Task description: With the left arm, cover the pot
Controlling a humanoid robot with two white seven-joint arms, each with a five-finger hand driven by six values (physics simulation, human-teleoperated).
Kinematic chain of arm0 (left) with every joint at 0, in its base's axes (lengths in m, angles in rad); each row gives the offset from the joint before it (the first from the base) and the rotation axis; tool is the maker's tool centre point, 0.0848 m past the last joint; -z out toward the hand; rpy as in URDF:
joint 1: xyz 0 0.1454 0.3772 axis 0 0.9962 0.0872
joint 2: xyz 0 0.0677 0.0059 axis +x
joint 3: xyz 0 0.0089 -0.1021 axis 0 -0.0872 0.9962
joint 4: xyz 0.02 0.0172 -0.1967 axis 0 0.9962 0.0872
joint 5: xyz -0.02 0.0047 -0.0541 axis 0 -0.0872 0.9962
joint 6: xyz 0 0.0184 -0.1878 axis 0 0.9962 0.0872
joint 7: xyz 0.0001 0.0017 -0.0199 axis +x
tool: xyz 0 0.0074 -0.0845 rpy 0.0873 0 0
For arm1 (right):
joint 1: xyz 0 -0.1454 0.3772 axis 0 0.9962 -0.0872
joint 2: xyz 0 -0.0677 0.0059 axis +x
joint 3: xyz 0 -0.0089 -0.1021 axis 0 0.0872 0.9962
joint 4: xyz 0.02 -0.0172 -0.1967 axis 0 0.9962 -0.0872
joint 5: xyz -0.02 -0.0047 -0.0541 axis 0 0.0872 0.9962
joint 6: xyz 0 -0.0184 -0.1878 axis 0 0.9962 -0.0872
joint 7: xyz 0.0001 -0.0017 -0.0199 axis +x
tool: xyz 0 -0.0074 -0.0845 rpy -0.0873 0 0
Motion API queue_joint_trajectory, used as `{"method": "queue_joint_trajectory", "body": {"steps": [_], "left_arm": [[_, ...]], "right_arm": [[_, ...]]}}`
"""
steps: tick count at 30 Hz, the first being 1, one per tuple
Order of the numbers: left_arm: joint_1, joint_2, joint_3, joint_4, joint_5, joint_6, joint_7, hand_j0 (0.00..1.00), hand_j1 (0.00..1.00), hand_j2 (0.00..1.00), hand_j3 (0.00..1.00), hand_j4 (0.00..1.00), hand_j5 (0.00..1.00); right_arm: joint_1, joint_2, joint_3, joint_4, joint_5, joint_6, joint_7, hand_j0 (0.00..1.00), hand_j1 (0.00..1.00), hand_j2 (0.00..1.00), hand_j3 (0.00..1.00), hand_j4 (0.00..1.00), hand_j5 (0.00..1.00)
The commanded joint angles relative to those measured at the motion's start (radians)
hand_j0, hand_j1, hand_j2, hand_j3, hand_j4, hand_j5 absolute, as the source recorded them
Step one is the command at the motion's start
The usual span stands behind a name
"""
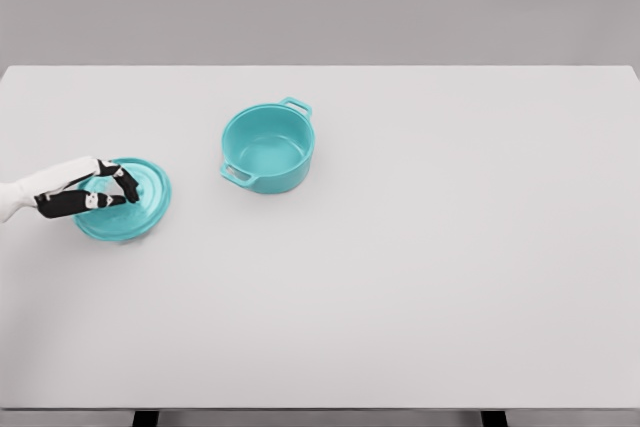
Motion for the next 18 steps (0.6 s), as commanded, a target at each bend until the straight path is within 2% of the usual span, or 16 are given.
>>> {"method": "queue_joint_trajectory", "body": {"steps": [1, 10, 13, 18], "left_arm": [[0.000, 0.002, 0.000, -0.031, 0.004, 0.007, -0.001, 0.42, 0.42, 0.42, 0.42, 0.42, 0.42], [-0.043, 0.002, -0.006, -0.054, 0.002, 0.018, -0.001, 0.41, 0.41, 0.41, 0.41, 0.41, 0.41], [-0.057, -0.001, -0.006, -0.066, -0.027, 0.025, -0.001, 0.41, 0.41, 0.41, 0.41, 0.41, 0.41], [-0.081, -0.007, -0.009, -0.068, -0.030, 0.028, -0.001, 0.41, 0.41, 0.41, 0.41, 0.41, 0.41]], "right_arm": [[0.000, 0.000, 0.000, -0.001, 0.001, 0.000, 0.000, 1.00, 1.00, 1.00, 1.00, 1.00, 1.00], [0.000, 0.000, 0.000, 0.001, 0.001, 0.000, 0.000, 1.00, 1.00, 1.00, 1.00, 1.00, 1.00], [0.000, 0.000, 0.000, 0.001, 0.001, 0.000, 0.000, 1.00, 1.00, 1.00, 1.00, 1.00, 1.00], [0.000, 0.000, 0.000, -0.001, 0.001, 0.000, 0.000, 1.00, 1.00, 1.00, 1.00, 1.00, 1.00]]}}
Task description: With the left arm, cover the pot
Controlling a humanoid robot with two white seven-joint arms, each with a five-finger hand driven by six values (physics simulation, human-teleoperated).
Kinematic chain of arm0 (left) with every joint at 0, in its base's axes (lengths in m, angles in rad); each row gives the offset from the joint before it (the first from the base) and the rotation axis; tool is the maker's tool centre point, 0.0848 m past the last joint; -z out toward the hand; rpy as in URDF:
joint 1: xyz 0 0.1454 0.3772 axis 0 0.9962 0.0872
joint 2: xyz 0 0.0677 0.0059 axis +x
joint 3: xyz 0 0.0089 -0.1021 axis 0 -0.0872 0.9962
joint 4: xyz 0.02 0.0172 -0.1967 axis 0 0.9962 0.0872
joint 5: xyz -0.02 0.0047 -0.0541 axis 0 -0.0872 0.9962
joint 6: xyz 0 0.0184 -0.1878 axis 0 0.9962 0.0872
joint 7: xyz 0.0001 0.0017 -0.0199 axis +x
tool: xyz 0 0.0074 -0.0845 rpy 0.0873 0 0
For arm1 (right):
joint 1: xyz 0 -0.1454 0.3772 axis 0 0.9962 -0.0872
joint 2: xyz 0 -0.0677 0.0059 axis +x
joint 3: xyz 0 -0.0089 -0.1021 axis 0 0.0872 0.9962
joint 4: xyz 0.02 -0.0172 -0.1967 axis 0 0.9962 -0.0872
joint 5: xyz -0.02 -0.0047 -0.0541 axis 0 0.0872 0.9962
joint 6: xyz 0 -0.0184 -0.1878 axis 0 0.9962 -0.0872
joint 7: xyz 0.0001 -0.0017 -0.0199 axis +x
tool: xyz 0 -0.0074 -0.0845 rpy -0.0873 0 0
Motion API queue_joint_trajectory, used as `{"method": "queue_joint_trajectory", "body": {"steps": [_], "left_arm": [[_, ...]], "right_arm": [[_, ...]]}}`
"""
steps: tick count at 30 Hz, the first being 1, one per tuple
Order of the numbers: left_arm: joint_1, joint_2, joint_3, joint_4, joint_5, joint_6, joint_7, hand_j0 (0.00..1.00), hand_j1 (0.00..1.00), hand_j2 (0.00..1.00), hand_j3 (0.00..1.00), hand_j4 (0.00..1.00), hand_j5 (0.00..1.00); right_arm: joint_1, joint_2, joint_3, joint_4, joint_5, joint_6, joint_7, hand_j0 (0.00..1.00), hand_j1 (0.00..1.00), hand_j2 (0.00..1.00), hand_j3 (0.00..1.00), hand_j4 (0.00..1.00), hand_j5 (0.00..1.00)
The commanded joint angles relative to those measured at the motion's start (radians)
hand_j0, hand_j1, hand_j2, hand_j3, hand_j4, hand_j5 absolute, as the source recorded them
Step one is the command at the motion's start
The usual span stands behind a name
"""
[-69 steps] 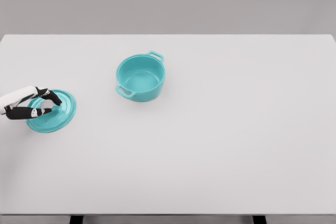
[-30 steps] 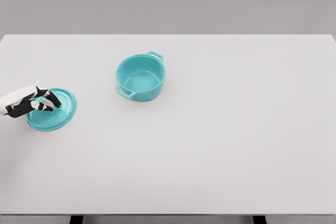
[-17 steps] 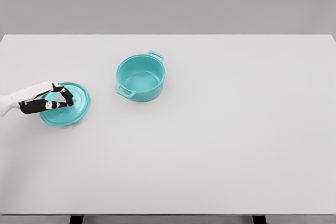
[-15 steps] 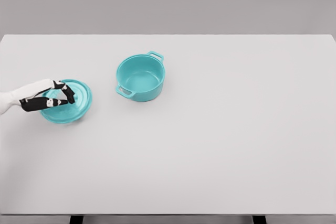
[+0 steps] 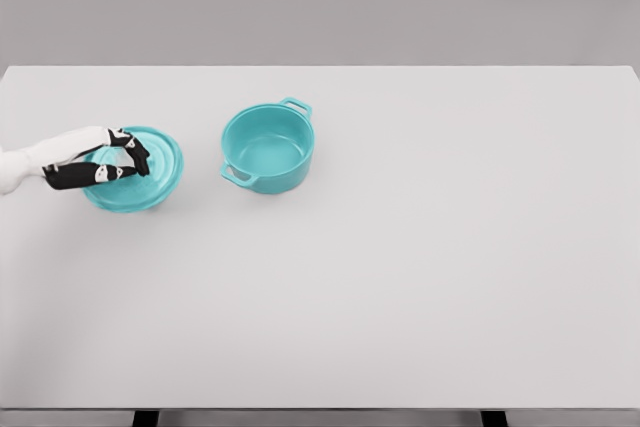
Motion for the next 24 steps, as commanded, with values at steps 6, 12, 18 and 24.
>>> {"method": "queue_joint_trajectory", "body": {"steps": [6, 12, 18, 24], "left_arm": [[-0.041, -0.017, -0.042, -0.004, 0.004, 0.016, 0.000, 0.41, 0.41, 0.41, 0.41, 0.41, 0.41], [-0.061, -0.046, -0.043, -0.003, -0.030, 0.016, 0.000, 0.42, 0.42, 0.42, 0.42, 0.42, 0.42], [-0.089, -0.055, -0.072, -0.001, -0.033, 0.021, 0.000, 0.42, 0.42, 0.42, 0.42, 0.42, 0.42], [-0.112, -0.075, -0.092, -0.003, -0.033, 0.042, 0.000, 0.41, 0.41, 0.41, 0.41, 0.41, 0.41]], "right_arm": [[0.000, 0.000, 0.000, -0.001, 0.000, 0.000, 0.000, 1.00, 1.00, 1.00, 1.00, 1.00, 1.00], [0.000, 0.000, 0.000, 0.000, 0.000, 0.000, 0.000, 1.00, 1.00, 1.00, 1.00, 1.00, 1.00], [0.000, 0.000, 0.000, 0.000, 0.000, 0.000, 0.000, 1.00, 1.00, 1.00, 1.00, 1.00, 1.00], [0.000, 0.000, 0.000, 0.000, 0.000, 0.000, 0.000, 1.00, 1.00, 1.00, 1.00, 1.00, 1.00]]}}
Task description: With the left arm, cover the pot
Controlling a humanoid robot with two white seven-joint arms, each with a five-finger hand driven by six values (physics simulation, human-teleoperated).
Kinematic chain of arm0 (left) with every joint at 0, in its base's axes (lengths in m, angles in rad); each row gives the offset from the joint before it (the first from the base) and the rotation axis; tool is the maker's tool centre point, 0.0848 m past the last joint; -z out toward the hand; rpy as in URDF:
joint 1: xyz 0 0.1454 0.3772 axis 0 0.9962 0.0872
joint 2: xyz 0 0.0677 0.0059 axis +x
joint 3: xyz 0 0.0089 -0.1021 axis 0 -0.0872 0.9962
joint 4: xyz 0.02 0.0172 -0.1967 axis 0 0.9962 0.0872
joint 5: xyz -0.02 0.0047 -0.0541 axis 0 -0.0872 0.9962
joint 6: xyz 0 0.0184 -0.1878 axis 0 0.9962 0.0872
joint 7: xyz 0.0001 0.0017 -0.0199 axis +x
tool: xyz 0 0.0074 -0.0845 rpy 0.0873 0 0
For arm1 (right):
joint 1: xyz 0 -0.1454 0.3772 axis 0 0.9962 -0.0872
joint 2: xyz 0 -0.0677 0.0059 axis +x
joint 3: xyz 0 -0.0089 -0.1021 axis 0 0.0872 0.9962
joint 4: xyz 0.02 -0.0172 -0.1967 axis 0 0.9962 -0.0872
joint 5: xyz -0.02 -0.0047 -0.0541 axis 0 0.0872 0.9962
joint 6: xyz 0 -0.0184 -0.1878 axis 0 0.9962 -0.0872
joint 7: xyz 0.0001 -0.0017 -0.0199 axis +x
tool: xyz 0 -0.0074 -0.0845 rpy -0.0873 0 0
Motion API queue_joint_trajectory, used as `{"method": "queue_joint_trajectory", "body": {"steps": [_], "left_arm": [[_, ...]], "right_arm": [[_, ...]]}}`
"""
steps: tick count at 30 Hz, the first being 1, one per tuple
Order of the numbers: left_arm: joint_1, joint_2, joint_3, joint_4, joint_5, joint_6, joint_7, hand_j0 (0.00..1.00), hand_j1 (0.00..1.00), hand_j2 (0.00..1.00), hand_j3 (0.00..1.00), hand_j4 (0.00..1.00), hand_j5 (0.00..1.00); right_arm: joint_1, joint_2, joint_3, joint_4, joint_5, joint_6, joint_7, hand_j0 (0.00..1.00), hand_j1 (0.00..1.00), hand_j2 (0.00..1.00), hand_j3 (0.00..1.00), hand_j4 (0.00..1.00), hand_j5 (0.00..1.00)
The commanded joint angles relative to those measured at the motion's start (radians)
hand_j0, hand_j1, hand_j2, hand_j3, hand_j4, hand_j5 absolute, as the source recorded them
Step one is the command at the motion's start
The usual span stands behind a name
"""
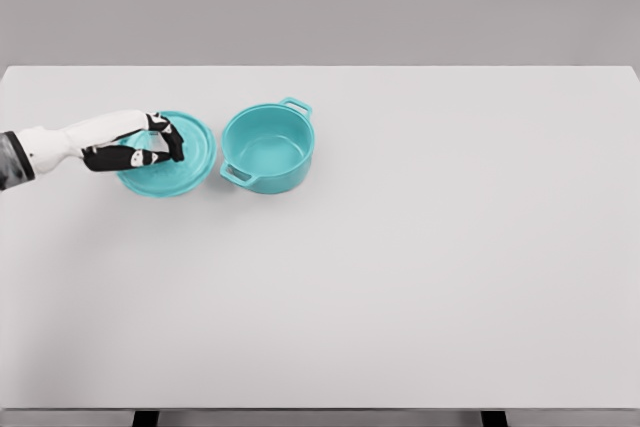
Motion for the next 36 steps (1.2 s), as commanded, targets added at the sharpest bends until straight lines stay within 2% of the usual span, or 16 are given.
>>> {"method": "queue_joint_trajectory", "body": {"steps": [1, 16, 25, 36], "left_arm": [[-0.002, -0.005, -0.004, -0.001, 0.007, 0.007, 0.000, 0.42, 0.42, 0.42, 0.42, 0.42, 0.42], [-0.066, -0.098, -0.027, 0.027, -0.038, 0.011, 0.000, 0.41, 0.41, 0.41, 0.41, 0.41, 0.41], [-0.137, -0.175, -0.077, 0.113, -0.069, 0.013, 0.000, 0.42, 0.42, 0.42, 0.42, 0.42, 0.42], [-0.184, -0.255, -0.079, 0.188, -0.115, 0.011, 0.000, 0.42, 0.42, 0.42, 0.42, 0.42, 0.42]], "right_arm": [[0.002, 0.000, 0.000, 0.001, 0.001, 0.000, 0.000, 1.00, 1.00, 1.00, 1.00, 1.00, 1.00], [0.002, 0.000, 0.000, 0.001, 0.001, 0.000, 0.000, 1.00, 1.00, 1.00, 1.00, 1.00, 1.00], [0.002, 0.000, 0.000, -0.001, 0.001, 0.000, 0.000, 1.00, 1.00, 1.00, 1.00, 1.00, 1.00], [0.002, 0.000, 0.000, 0.001, 0.001, 0.000, 0.000, 1.00, 1.00, 1.00, 1.00, 1.00, 1.00]]}}
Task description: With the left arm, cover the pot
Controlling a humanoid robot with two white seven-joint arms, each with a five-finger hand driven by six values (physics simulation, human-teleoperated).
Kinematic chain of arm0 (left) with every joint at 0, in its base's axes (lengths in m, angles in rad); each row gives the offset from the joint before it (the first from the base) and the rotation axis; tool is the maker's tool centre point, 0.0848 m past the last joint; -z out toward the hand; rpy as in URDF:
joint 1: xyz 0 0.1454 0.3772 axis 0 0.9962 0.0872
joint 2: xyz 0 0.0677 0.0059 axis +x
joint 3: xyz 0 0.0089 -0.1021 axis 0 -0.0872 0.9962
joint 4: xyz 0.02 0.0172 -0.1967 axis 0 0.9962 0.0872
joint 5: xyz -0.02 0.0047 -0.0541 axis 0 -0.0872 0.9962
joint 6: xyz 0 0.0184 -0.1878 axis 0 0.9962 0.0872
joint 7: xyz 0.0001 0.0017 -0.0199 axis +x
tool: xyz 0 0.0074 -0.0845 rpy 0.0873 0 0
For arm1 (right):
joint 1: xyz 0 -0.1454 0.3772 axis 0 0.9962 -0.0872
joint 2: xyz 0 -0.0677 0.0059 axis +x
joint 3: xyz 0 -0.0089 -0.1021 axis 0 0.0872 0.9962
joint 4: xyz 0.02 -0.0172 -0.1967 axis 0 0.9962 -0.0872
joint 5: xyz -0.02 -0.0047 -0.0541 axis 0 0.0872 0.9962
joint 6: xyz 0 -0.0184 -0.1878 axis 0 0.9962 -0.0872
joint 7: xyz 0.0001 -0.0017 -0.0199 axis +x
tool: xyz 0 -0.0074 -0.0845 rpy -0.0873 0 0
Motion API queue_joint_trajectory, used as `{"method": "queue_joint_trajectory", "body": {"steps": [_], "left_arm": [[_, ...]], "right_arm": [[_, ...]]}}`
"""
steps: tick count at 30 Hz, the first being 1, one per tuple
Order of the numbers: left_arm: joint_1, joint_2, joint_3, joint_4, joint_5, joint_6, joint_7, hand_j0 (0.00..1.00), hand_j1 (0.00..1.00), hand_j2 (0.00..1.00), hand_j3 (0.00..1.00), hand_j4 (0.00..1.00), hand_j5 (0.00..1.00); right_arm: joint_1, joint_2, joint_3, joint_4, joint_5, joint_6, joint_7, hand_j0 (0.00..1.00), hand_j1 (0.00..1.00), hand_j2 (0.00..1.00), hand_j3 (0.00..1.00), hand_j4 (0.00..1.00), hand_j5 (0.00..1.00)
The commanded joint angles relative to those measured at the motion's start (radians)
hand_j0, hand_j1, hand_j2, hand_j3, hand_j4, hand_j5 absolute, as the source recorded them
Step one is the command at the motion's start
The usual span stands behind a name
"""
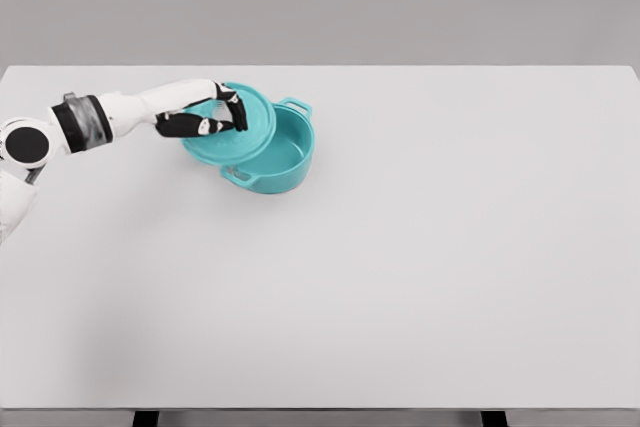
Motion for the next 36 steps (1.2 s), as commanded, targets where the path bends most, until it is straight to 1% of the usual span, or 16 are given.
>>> {"method": "queue_joint_trajectory", "body": {"steps": [1, 3, 8, 15, 19, 21, 23, 26, 36], "left_arm": [[-0.002, -0.030, 0.000, 0.023, -0.011, 0.003, 0.000, 0.42, 0.42, 0.42, 0.42, 0.42, 0.42], [-0.014, -0.049, -0.007, 0.041, -0.012, 0.003, 0.000, 0.42, 0.42, 0.42, 0.42, 0.42, 0.42], [-0.023, -0.067, -0.029, 0.048, -0.012, 0.003, 0.000, 0.42, 0.42, 0.42, 0.42, 0.42, 0.42], [-0.025, -0.081, -0.029, 0.058, -0.012, 0.003, 0.000, 0.42, 0.42, 0.42, 0.42, 0.42, 0.42], [-0.034, -0.092, -0.032, 0.081, -0.014, 0.003, 0.000, 0.42, 0.42, 0.42, 0.42, 0.42, 0.42], [-0.043, -0.092, -0.044, 0.083, -0.015, 0.003, 0.000, 0.42, 0.42, 0.42, 0.42, 0.42, 0.42], [-0.048, -0.106, -0.046, 0.104, -0.015, 0.003, 0.000, 0.42, 0.42, 0.42, 0.42, 0.42, 0.42], [-0.051, -0.110, -0.046, 0.107, -0.034, 0.003, 0.000, 0.42, 0.42, 0.42, 0.42, 0.42, 0.42], [-0.055, -0.122, -0.046, 0.120, -0.035, 0.003, 0.000, 0.42, 0.42, 0.42, 0.42, 0.42, 0.42]], "right_arm": [[0.000, 0.000, 0.000, 0.000, 0.000, 0.000, 0.000, 1.00, 1.00, 1.00, 1.00, 1.00, 1.00], [0.000, 0.000, 0.000, 0.000, 0.000, 0.000, 0.000, 1.00, 1.00, 1.00, 1.00, 1.00, 1.00], [0.000, 0.000, 0.000, 0.000, 0.000, 0.000, 0.000, 1.00, 1.00, 1.00, 1.00, 1.00, 1.00], [0.000, 0.000, 0.000, 0.000, 0.000, 0.000, 0.000, 1.00, 1.00, 1.00, 1.00, 1.00, 1.00], [0.000, 0.000, 0.000, -0.001, 0.000, 0.000, 0.000, 1.00, 1.00, 1.00, 1.00, 1.00, 1.00], [0.000, 0.000, 0.000, 0.000, 0.000, 0.000, 0.000, 1.00, 1.00, 1.00, 1.00, 1.00, 1.00], [0.000, 0.000, 0.000, -0.001, 0.000, 0.000, 0.000, 1.00, 1.00, 1.00, 1.00, 1.00, 1.00], [0.000, 0.000, 0.000, 0.000, 0.000, 0.000, 0.000, 1.00, 1.00, 1.00, 1.00, 1.00, 1.00], [0.000, 0.000, 0.000, 0.000, 0.000, 0.000, 0.000, 1.00, 1.00, 1.00, 1.00, 1.00, 1.00]]}}
